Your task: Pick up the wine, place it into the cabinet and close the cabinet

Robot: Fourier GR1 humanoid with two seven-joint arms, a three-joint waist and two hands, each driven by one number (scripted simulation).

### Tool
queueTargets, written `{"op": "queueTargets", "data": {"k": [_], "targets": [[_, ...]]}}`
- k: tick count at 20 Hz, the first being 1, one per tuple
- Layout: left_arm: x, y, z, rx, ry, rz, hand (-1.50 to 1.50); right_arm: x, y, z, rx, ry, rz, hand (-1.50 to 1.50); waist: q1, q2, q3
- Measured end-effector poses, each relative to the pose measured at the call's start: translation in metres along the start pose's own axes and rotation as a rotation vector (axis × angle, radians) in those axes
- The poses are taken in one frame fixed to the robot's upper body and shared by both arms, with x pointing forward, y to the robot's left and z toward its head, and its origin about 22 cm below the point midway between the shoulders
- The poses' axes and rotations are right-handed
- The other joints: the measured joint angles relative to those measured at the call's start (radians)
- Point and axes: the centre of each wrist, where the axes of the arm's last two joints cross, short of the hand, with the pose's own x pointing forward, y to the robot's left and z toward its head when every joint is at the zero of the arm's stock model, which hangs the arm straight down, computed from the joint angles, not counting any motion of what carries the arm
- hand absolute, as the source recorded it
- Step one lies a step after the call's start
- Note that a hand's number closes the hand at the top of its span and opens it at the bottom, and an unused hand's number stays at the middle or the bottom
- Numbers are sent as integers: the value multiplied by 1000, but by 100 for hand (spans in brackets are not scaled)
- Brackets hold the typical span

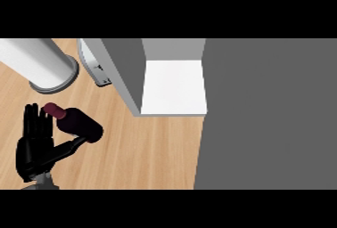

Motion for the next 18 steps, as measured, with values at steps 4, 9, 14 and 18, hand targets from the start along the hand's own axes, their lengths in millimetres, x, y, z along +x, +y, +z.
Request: {"op": "queueTargets", "data": {"k": [4,9,14,18], "targets": [[-12,2,-2,-3,6,5,-150,6,0,-5,-3,-6,1,-150,1,0,0],[-24,6,-3,-8,13,4,-150,5,3,-5,5,-5,-16,-150,2,0,0],[-39,10,-5,-12,18,6,-150,4,1,-5,-1,-10,-8,-150,0,0,0],[-50,14,-7,-12,27,6,-150,8,2,-8,4,-8,-9,-150,1,0,0]]}}
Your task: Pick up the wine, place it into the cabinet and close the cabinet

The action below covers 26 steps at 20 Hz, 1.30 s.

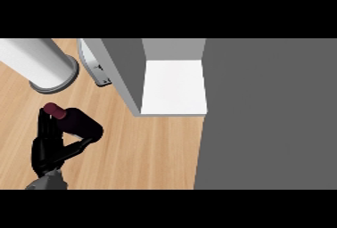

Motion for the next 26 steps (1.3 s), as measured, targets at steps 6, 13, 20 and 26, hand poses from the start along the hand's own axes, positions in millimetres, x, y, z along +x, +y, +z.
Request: {"op": "queueTargets", "data": {"k": [6,13,20,26], "targets": [[-9,-3,-3,-6,14,11,-150,-3,4,0,8,-7,-16,-150,2,0,0],[-26,-8,-6,-10,20,38,-150,-2,1,1,5,0,6,-150,-1,0,0],[-36,-7,-12,-30,3,93,150,-4,1,1,4,-11,4,-150,-2,1,0],[-39,-9,-15,-120,-1,103,150,-4,2,1,7,-2,-2,-150,-2,1,0]]}}
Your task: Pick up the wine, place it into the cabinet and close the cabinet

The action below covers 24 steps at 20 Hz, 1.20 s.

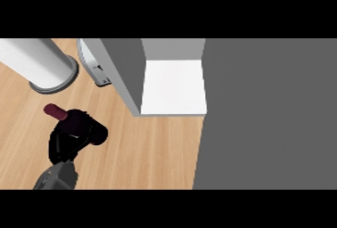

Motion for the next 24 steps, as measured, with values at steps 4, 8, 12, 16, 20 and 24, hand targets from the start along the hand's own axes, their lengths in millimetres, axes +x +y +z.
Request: {"op": "queueTargets", "data": {"k": [4,8,12,16,20,24], "targets": [[0,-8,-5,-50,-16,-76,150,-1,-2,1,-8,-1,5,-150,-1,0,0],[-3,-16,-4,-78,-65,-149,150,-3,-4,3,-16,1,14,-150,-1,-1,1],[3,-5,3,-188,-61,-152,150,-1,-7,1,-29,-3,21,-150,5,-2,1],[13,4,15,-298,-72,-155,150,-3,-5,-1,-22,-5,11,-150,10,-3,1],[30,-2,18,-334,-151,-179,150,0,-5,-3,-18,0,10,-150,12,-4,1],[47,-15,23,-353,-195,-138,150,0,-3,-2,-19,1,-4,-150,13,-4,1]]}}
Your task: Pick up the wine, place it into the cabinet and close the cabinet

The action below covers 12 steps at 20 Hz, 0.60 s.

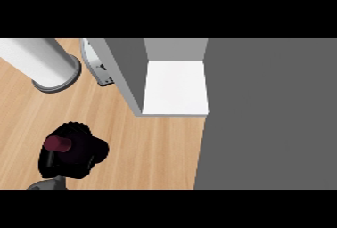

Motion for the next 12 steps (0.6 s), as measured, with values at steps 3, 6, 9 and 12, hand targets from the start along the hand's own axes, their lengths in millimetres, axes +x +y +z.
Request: {"op": "queueTargets", "data": {"k": [3,6,9,12], "targets": [[21,-8,-6,-36,-7,44,150,0,0,0,3,0,4,-150,0,0,0],[45,-21,-17,-65,-16,77,150,-1,-1,1,-4,1,4,-150,-1,0,0],[63,-40,-25,-88,-16,85,150,1,2,0,5,5,-9,-150,-3,0,0],[79,-57,-28,-112,-3,83,150,-2,1,3,2,6,-8,-150,-4,1,0]]}}
